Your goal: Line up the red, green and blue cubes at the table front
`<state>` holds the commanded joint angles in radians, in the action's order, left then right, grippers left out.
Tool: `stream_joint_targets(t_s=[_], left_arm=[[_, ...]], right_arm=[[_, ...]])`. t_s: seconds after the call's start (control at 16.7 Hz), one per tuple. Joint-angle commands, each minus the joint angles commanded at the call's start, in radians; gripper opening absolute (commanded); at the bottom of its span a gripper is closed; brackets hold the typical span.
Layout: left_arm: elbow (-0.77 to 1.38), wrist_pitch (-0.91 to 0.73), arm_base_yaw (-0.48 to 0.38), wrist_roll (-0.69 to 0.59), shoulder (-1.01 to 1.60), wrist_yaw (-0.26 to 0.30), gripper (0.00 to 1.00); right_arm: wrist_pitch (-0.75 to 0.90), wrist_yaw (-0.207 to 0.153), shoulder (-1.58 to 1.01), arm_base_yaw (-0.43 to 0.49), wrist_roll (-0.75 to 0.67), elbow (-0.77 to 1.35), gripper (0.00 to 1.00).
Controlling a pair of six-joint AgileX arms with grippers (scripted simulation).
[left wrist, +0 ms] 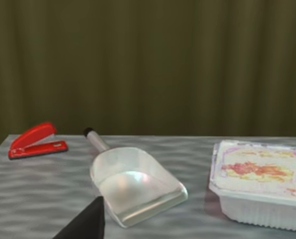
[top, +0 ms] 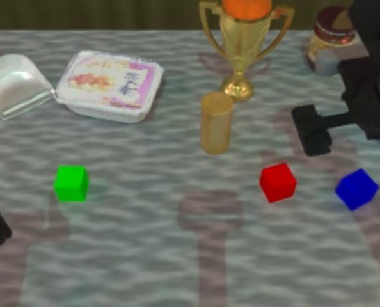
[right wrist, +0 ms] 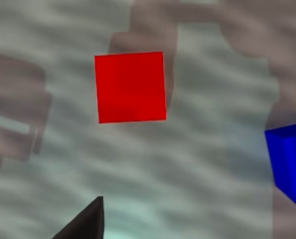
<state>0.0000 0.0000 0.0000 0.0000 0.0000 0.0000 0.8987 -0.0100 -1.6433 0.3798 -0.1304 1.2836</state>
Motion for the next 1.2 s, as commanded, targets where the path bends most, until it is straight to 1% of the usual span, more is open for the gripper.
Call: stream_joint_targets(t_s=[0.24,0.48,0.9,1.02,1.2], left_arm=[[0.000,0.000,0.000,0.000,0.000,0.000,1.00],[0.000,0.000,0.000,0.000,0.000,0.000,1.00],[0.000,0.000,0.000,0.000,0.000,0.000,1.00],[0.000,0.000,0.000,0.000,0.000,0.000,1.00],[0.000,0.000,0.000,0.000,0.000,0.000,1.00]], right_arm=[[0.153,0.004,-0.319,0.069,-0.023,0.258,1.00],[0.224,0.011,-0.484,0.106,-0.036,0.405,1.00],[0.227,0.012,-0.503,0.105,-0.037,0.418,1.00],[0.190,0.013,-0.518,0.107,-0.036,0.394,1.00],[0.077,0.013,-0.563,0.109,-0.038,0.330,1.00]])
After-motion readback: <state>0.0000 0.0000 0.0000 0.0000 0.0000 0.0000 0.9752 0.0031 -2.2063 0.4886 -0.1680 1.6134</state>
